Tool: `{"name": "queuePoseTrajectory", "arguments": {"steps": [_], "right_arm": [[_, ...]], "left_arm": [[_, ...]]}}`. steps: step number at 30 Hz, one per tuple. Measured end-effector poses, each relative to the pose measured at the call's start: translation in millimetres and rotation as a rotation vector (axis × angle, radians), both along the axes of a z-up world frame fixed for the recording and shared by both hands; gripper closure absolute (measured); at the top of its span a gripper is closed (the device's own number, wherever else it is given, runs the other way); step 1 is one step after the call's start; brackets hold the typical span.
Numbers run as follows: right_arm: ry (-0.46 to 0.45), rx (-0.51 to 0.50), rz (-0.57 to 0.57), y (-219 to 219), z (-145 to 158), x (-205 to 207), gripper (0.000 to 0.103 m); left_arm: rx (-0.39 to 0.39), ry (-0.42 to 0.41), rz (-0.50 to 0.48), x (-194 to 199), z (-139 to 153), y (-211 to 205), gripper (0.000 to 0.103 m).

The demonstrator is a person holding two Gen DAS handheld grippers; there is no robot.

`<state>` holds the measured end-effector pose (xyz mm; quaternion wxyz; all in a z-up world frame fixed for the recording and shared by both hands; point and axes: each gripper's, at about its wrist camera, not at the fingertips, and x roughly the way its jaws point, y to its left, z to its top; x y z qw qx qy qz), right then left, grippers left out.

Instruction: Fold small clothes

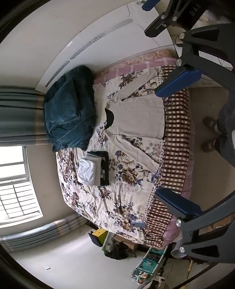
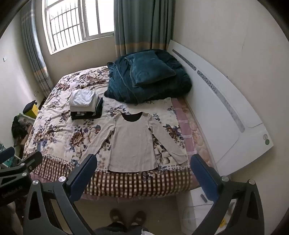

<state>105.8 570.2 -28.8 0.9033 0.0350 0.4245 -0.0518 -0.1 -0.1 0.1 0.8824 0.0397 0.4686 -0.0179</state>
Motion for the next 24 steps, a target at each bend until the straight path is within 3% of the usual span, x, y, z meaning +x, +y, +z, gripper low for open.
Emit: {"name": "queuePoseTrajectory", "arguments": {"steps": [19, 24], "right_arm": [[-0.007, -0.012, -0.004, 2, 2, 2, 0.000], [-0.009, -0.008, -0.001, 1, 3, 4, 0.000]], "left_arm": [[-0.008, -0.009, 0.002, 8, 2, -3, 0.000], [-0.013, -0.014, -0.001, 14, 16, -1, 0.000]]}}
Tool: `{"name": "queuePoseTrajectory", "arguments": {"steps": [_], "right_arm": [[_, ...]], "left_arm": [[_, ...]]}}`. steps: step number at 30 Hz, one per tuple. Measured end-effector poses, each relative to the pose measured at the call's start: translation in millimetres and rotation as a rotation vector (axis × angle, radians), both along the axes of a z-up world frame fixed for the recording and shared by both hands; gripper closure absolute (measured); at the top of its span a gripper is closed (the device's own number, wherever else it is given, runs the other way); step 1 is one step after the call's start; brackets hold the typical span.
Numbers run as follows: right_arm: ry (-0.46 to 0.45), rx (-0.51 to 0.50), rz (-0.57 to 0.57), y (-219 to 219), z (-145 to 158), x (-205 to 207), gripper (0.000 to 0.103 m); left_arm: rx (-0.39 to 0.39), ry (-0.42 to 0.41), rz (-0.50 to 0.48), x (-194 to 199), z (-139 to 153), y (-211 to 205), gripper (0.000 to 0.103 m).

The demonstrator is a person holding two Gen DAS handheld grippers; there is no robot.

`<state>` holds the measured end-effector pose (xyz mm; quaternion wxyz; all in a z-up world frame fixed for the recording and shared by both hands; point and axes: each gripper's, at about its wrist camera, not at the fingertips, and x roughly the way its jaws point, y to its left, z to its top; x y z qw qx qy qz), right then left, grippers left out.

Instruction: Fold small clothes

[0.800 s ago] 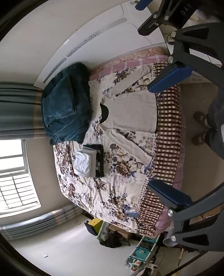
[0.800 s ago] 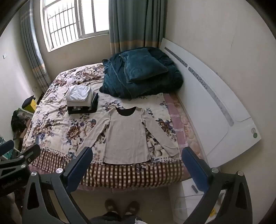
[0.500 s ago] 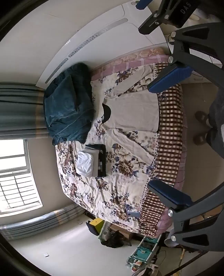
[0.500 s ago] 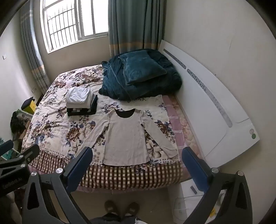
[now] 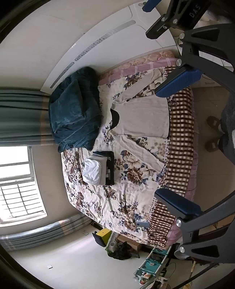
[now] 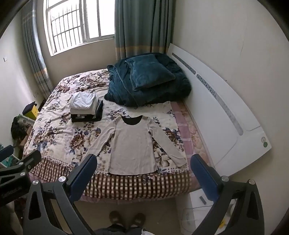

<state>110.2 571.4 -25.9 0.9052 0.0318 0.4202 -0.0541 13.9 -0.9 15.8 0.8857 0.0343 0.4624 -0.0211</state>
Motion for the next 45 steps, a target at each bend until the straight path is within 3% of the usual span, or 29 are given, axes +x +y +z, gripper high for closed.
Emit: {"name": "queuePoseTrajectory", "arguments": {"steps": [13, 14, 45], "right_arm": [[-0.005, -0.003, 0.004, -15, 8, 1, 0.000], [-0.008, -0.008, 0.007, 0, 11, 1, 0.000], [-0.027, -0.019, 0.005, 6, 13, -2, 0.000]], "left_arm": [[-0.009, -0.015, -0.001, 8, 10, 2, 0.000], [-0.007, -0.019, -0.001, 6, 10, 3, 0.000], [-0.006, -0.054, 0.009, -3, 18, 4, 0.000]]}}
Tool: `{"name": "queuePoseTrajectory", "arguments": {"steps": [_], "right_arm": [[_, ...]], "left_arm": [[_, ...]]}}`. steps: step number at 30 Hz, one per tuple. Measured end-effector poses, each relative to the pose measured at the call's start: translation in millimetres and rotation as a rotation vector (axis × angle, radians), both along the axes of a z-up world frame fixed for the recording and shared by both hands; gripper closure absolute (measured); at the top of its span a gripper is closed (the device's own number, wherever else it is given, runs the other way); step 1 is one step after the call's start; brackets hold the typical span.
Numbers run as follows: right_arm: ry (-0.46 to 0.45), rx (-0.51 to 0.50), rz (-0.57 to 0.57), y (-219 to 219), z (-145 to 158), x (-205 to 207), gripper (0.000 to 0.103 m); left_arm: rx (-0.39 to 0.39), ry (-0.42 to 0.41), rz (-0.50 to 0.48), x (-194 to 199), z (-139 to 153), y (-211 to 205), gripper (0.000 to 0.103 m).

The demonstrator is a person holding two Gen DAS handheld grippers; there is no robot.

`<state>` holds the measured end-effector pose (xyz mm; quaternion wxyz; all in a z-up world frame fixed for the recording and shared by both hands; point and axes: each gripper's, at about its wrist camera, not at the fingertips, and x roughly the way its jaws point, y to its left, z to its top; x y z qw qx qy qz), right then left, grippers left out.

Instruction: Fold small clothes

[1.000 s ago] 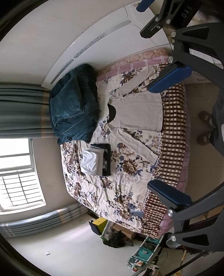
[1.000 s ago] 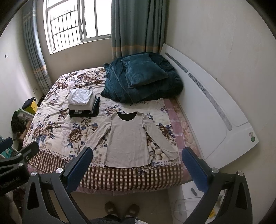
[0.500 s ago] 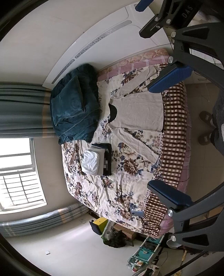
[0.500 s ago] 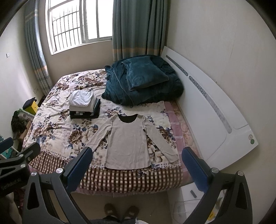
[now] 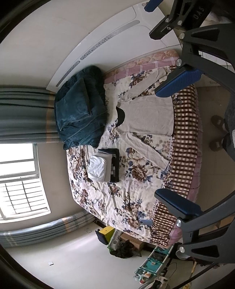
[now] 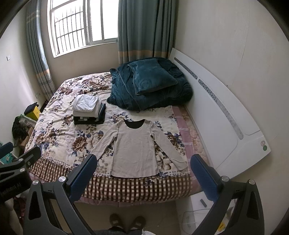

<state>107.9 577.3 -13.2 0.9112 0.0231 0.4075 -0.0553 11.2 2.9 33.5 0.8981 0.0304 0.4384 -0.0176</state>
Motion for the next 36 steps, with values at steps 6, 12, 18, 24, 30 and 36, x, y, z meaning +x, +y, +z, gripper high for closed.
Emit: {"name": "queuePoseTrajectory", "arguments": {"steps": [6, 12, 18, 24, 30, 36], "right_arm": [[0.000, 0.001, 0.000, 0, 2, 0, 0.000], [-0.002, 0.002, 0.000, 0, 2, 0, 0.000], [0.002, -0.003, -0.004, 3, 7, 3, 0.000], [0.020, 0.003, -0.019, 10, 1, 14, 0.000], [0.055, -0.004, -0.137, -7, -44, 46, 0.000], [0.149, 0.019, -0.365, -82, -139, 90, 0.000]], "left_arm": [[0.000, 0.002, -0.002, -2, -1, 1, 0.000], [-0.001, 0.001, -0.001, -3, -3, 2, 0.000], [-0.002, 0.002, -0.001, -3, -4, 1, 0.000], [-0.008, 0.019, -0.011, 9, -15, 11, 0.000], [0.038, 0.023, -0.013, 53, -64, 11, 0.000], [0.090, 0.111, -0.031, 123, -152, -13, 0.000]]}}
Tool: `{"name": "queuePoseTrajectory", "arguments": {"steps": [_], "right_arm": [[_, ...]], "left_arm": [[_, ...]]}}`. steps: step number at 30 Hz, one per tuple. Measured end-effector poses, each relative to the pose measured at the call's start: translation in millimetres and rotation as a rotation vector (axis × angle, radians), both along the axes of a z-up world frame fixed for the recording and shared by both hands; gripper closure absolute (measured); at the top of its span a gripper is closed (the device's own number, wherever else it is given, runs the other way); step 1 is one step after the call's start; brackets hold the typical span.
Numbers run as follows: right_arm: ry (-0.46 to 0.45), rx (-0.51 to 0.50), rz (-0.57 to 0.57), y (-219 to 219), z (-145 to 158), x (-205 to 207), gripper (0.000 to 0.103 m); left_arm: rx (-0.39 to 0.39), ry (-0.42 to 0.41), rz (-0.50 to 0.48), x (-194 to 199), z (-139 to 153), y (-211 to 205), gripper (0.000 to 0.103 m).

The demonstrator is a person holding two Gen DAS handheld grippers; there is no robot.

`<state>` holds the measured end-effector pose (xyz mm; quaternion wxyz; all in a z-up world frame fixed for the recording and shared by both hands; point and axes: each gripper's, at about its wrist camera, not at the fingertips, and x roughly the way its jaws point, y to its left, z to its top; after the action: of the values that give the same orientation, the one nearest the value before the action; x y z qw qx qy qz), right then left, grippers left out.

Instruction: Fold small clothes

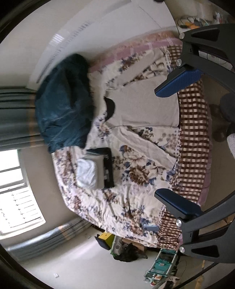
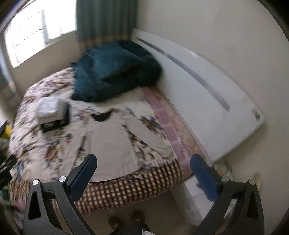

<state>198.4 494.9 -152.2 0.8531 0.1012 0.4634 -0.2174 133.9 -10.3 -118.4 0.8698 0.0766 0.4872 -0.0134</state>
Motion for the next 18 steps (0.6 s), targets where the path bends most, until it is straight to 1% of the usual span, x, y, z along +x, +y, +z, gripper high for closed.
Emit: {"name": "queuePoseTrajectory", "arguments": {"steps": [2, 6, 7, 9, 10, 11, 13, 15, 16, 18], "right_arm": [[0.051, 0.022, -0.075, -32, -41, 16, 0.000], [0.117, 0.118, -0.212, -103, -133, 43, 0.000], [0.126, 0.155, -0.249, -123, -159, 50, 0.000], [0.161, 0.201, -0.326, -160, -213, 64, 0.000], [0.180, 0.239, -0.359, -179, -244, 71, 0.000], [0.194, 0.272, -0.386, -196, -274, 78, 0.000], [0.239, 0.327, -0.451, -229, -332, 91, 0.000], [0.262, 0.360, -0.509, -252, -384, 100, 0.000], [0.277, 0.377, -0.547, -268, -415, 105, 0.000], [0.289, 0.412, -0.591, -274, -448, 107, 0.000]], "left_arm": [[0.003, 0.054, -0.007, 27, -37, -15, 0.000], [0.035, 0.148, 0.004, 78, -111, -48, 0.000], [0.055, 0.169, 0.008, 91, -136, -59, 0.000], [0.100, 0.213, 0.009, 115, -173, -77, 0.000], [0.124, 0.239, 0.009, 126, -199, -87, 0.000], [0.143, 0.264, 0.011, 136, -219, -94, 0.000], [0.162, 0.317, 0.025, 152, -258, -104, 0.000], [0.173, 0.373, 0.043, 167, -298, -113, 0.000], [0.182, 0.404, 0.050, 174, -322, -117, 0.000], [0.201, 0.441, 0.052, 185, -357, -124, 0.000]]}}
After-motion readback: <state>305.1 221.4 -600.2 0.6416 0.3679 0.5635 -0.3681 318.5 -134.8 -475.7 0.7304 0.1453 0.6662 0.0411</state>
